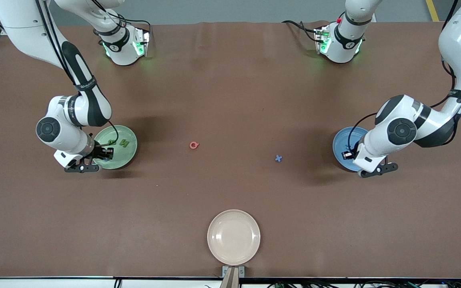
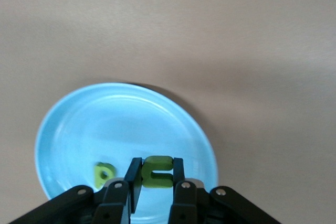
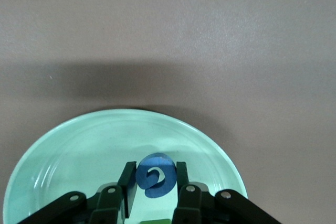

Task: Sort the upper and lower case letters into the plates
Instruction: 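Drop the c in the blue plate while the right gripper drops G, then grasp the blue x with the left gripper while the right gripper grasps pink Q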

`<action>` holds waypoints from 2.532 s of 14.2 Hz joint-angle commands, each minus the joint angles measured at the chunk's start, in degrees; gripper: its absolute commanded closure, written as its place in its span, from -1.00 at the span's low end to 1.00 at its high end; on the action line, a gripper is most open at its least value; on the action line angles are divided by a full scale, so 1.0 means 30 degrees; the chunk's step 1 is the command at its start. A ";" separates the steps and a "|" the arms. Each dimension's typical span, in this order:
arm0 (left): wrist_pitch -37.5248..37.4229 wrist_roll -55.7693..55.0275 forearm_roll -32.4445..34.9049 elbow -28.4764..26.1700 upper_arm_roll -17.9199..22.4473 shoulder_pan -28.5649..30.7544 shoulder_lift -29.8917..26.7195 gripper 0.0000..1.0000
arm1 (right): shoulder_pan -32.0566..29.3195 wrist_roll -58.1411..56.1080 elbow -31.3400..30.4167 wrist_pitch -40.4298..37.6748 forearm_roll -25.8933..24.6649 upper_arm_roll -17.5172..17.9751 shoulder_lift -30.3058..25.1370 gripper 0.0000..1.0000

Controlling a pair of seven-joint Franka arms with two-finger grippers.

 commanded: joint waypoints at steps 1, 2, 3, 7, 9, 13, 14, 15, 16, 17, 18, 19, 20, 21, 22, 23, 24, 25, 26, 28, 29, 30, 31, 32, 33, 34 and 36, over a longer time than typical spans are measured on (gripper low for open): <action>0.0682 0.1602 0.0564 -0.0414 -0.0183 0.0667 0.0058 0.74 | -0.0424 -0.0125 -0.0215 0.0037 -0.0231 0.0341 -0.0230 0.46; 0.1092 0.1868 0.0622 -0.0385 0.0108 0.0668 0.0234 0.74 | -0.0424 -0.0125 -0.0186 0.0008 -0.0203 0.0341 -0.0230 -0.71; 0.1328 0.2015 0.1174 -0.0385 0.0372 0.0610 0.0293 0.74 | -0.0453 -0.0096 -0.0157 -0.0022 -0.0202 0.0341 -0.0230 -1.00; 0.1941 0.3244 0.2264 -0.0326 0.1047 0.0580 0.0821 0.74 | -0.0161 0.1098 0.0777 -0.2209 0.0001 0.0515 -0.0551 -1.00; 0.2325 0.3452 0.2264 -0.0326 0.1428 0.0464 0.0938 0.74 | 0.0916 0.3727 0.1016 -0.2892 0.0032 0.0750 -0.0903 -1.00; 0.2355 0.3803 0.2293 -0.0385 0.1692 0.0346 0.1055 0.72 | 0.5014 1.1076 0.1364 -0.2863 0.0032 0.0722 -0.0992 -1.00; 0.2355 0.3833 0.2293 -0.0385 0.1693 0.0346 0.1085 0.68 | 0.5721 1.2749 0.1628 -0.2835 0.0032 0.0722 -0.0934 -1.00; 0.2355 0.3833 0.2293 -0.0414 0.1722 0.0404 0.1085 0.65 | 0.6483 1.4187 0.1834 -0.2747 0.0032 0.0751 -0.0875 -1.00; 0.2355 0.3862 0.2293 -0.0414 0.1722 0.0404 0.1085 0.63 | 0.7621 1.5883 0.2097 -0.2515 0.0148 0.0751 -0.0700 -1.00; 0.2355 0.3863 0.2293 -0.0414 0.1780 0.0346 0.1085 0.58 | 0.8532 1.7466 0.2332 -0.2019 0.0236 0.0751 -0.0293 -1.00; 0.2355 0.3863 0.2293 -0.0385 0.1781 0.0404 0.1085 0.50 | 0.9237 1.8961 0.2595 -0.1463 0.0266 0.0751 0.0176 -1.00; 0.2355 0.3892 0.2293 -0.0385 0.1781 0.0346 0.1085 0.14 | 0.9882 2.0079 0.2888 -0.1081 0.0237 0.0751 0.0731 -1.00; 0.2355 0.3892 0.2293 -0.0385 0.1781 0.0404 0.1027 -0.42 | 1.0382 2.0728 0.3007 -0.0729 0.0266 0.0751 0.1114 -1.00; 0.2326 0.3892 0.2264 -0.0414 0.1752 0.0433 0.0852 -0.82 | 1.0764 2.1256 0.3037 -0.0232 0.0295 0.0751 0.1437 -1.00; 0.2268 0.3979 0.2264 -0.0443 0.1665 0.0463 0.0793 -0.99 | 1.1087 2.1668 0.3008 0.0295 0.0296 0.0751 0.1846 -1.00; 0.2268 0.3835 0.2264 -0.0501 0.1316 0.0463 0.0763 -0.99 | 1.1351 2.1788 0.3037 0.0561 0.0296 0.0751 0.2140 -0.94; 0.2094 0.3601 0.2235 -0.0502 0.0645 0.0492 0.0763 -0.99 | 1.1586 2.1789 0.3037 0.0680 0.0296 0.0751 0.2346 -0.70; 0.1947 0.3541 0.2234 -0.0502 0.0145 0.0492 0.0734 -0.99 | 1.1617 2.1789 0.3037 0.0681 0.0296 0.0751 0.2406 -0.51; 0.1481 0.3105 0.2176 -0.0502 -0.0614 0.0492 0.0762 -0.99 | 1.1646 2.1789 0.3037 0.0681 0.0296 0.0751 0.2407 -0.31; 0.0659 0.0857 0.2030 -0.0385 -0.1789 -0.0060 0.0850 -0.99 | 1.1676 2.1964 0.3037 0.0681 0.0325 0.0751 0.2494 -0.14; 0.0656 -0.0547 0.2000 -0.0269 -0.1793 -0.1051 0.0851 -0.99 | 1.1676 2.1965 0.3037 0.0710 0.0325 0.0751 0.2553 -0.14; 0.0685 -0.1547 0.1971 0.0022 -0.1793 -0.2018 0.0996 -0.99 | 1.1676 2.1965 0.3037 0.0739 0.0325 0.0751 0.2640 -0.14; 0.0686 -0.1934 0.1942 0.0402 -0.1764 -0.3013 0.1026 -0.99 | 1.1676 2.1965 0.3037 0.0885 0.0325 0.0751 0.2699 -0.14; 0.0715 -0.2170 0.1854 0.0899 -0.1474 -0.4242 0.1026 -0.99 | 1.1676 2.1994 0.3037 0.1089 0.0325 0.0751 0.2816 -0.14; 0.0715 -0.2985 0.1825 0.1368 -0.0949 -0.5211 0.1026 -0.99 | 1.1705 2.1994 0.3066 0.1120 0.0325 0.0751 0.2904 -0.14; 0.0715 -0.4153 0.1592 0.1663 -0.0596 -0.6149 0.1055 -0.99 | 1.1705 2.1994 0.3066 0.1150 0.0325 0.0751 0.2934 -0.14; 0.0919 -0.6003 0.0715 0.2395 0.0659 -0.8401 0.1085 -0.99 | 1.1705 2.1994 0.3066 0.1150 0.0325 0.0751 0.2934 -0.08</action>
